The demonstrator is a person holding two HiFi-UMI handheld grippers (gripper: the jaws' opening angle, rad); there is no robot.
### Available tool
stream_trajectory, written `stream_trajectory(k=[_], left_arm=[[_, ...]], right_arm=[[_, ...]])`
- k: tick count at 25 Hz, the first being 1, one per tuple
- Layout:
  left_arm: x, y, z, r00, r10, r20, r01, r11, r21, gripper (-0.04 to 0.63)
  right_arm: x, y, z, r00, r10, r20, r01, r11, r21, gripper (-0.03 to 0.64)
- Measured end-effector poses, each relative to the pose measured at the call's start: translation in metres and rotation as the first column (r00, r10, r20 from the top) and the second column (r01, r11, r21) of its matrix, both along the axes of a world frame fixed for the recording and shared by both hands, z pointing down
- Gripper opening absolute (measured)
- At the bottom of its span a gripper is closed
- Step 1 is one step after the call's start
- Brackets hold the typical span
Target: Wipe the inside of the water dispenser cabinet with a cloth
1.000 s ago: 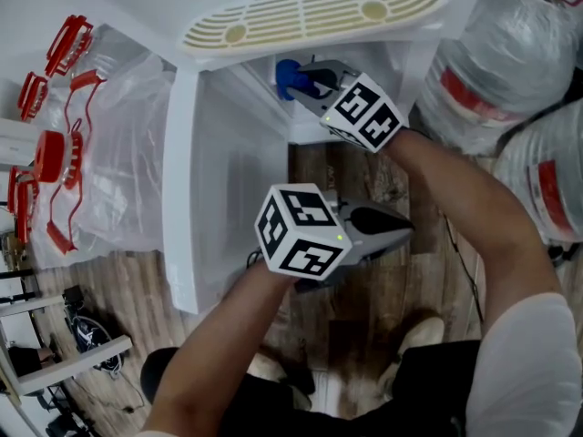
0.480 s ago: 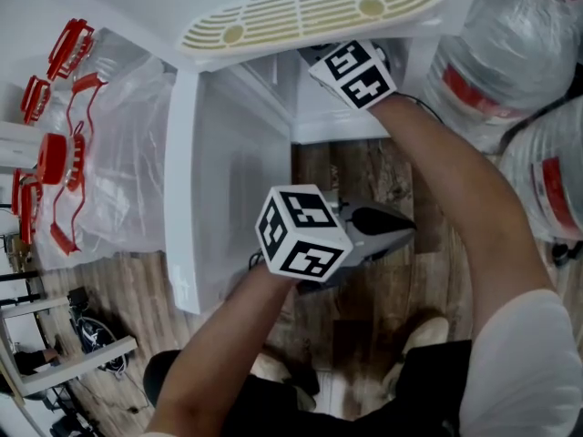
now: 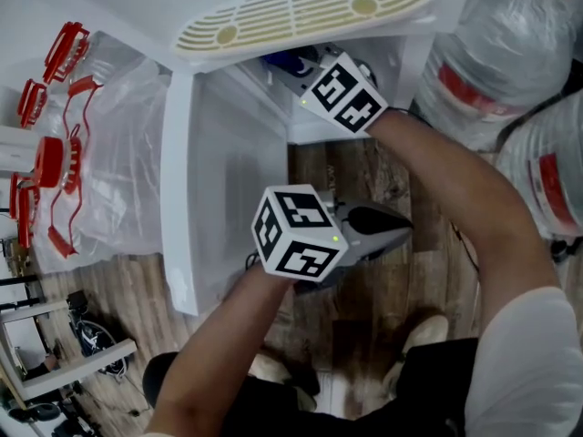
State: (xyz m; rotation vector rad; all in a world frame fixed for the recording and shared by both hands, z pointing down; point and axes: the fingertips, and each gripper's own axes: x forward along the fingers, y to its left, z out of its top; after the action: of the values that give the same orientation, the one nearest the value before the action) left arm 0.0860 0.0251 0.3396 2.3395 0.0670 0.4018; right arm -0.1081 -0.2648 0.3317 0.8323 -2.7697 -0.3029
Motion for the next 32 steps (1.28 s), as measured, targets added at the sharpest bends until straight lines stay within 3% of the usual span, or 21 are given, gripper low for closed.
stream_trajectory(k=[7,13,19,32], left_arm=[[-0.001,0.002,-0.001,1.0,0.009,-0.002,-0.009,1.0,0.002,0.0],[0.0,0.002,-0.001,1.0,0.006,-0.001,-0.006,1.0,0.005,0.0],[0.0,0.003,0.0,1.0,0.01,0.006,-0.01,1.0,0.006,0.0],[0.003,-0.002,0.001,1.0,0.001,-0.004,-0.001,1.0,-0.002,0.0]], right_arm=[[0.004,0.037,-0.008,0.997,-0.069,0.029,0.069,0.998,0.005,0.087],[0.021,0.002,-0.04,0.991,0.066,0.117,-0.069,0.997,0.024,0.087],[0.015,-0.032,-0.042,0.986,0.132,0.106,-0.134,0.991,0.012,0.087],[-0.002,0.036,-0.062,0.99,-0.042,0.137,0.037,0.999,0.04,0.087]])
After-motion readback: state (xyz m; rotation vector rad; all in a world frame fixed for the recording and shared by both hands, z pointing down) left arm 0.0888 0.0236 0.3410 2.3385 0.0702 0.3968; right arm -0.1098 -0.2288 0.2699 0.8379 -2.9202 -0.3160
